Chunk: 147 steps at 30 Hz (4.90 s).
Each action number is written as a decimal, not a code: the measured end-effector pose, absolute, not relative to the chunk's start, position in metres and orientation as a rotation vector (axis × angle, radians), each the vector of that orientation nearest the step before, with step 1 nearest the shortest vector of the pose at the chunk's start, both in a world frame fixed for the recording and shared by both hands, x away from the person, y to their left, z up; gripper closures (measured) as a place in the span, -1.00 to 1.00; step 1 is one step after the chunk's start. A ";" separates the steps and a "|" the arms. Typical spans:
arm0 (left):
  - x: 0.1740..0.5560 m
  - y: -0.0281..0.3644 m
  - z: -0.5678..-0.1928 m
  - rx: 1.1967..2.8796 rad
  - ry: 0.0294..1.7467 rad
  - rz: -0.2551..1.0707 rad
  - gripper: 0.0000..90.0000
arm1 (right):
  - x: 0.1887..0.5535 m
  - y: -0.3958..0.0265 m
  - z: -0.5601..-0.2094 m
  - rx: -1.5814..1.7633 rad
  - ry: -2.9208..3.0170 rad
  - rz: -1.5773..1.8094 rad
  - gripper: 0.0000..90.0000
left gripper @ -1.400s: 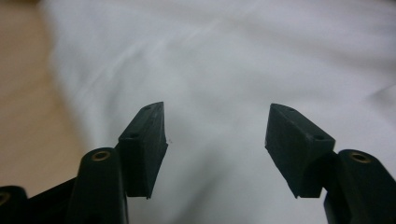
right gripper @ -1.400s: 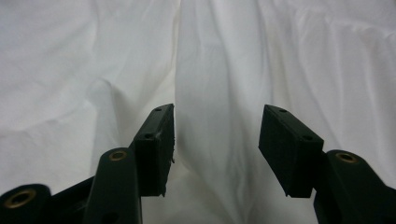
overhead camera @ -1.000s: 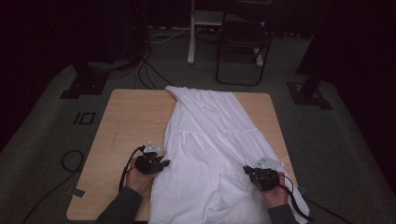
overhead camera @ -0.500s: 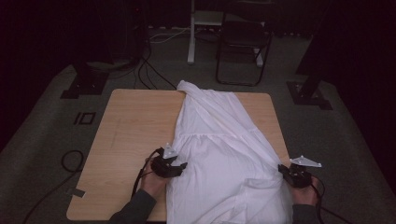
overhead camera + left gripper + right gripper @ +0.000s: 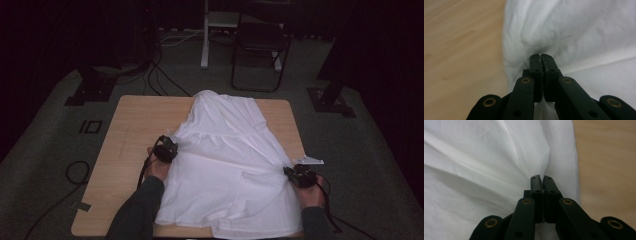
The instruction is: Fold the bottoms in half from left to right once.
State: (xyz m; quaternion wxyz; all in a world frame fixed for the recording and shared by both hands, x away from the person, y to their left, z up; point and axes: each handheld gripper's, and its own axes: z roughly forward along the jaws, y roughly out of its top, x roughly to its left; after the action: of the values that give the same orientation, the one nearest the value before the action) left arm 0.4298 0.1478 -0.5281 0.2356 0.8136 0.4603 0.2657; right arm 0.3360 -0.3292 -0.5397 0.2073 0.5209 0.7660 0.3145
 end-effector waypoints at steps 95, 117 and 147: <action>0.402 0.192 -0.524 2.055 1.166 0.342 0.95 | 0.425 -0.310 -0.540 1.433 2.107 0.846 0.99; 0.283 0.226 -0.518 2.024 1.095 0.337 0.41 | 0.272 -0.300 -0.529 1.347 2.226 0.975 0.49; 0.372 0.175 -0.490 1.963 1.121 0.432 -0.16 | 0.414 -0.270 -0.490 1.299 2.089 0.892 0.97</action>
State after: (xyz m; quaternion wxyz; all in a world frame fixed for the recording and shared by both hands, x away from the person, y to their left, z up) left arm 0.3721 0.1753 -0.4903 0.4079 0.7787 0.4447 0.1713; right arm 0.4138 -0.2704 -0.4903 0.2594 0.4794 0.7711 0.3292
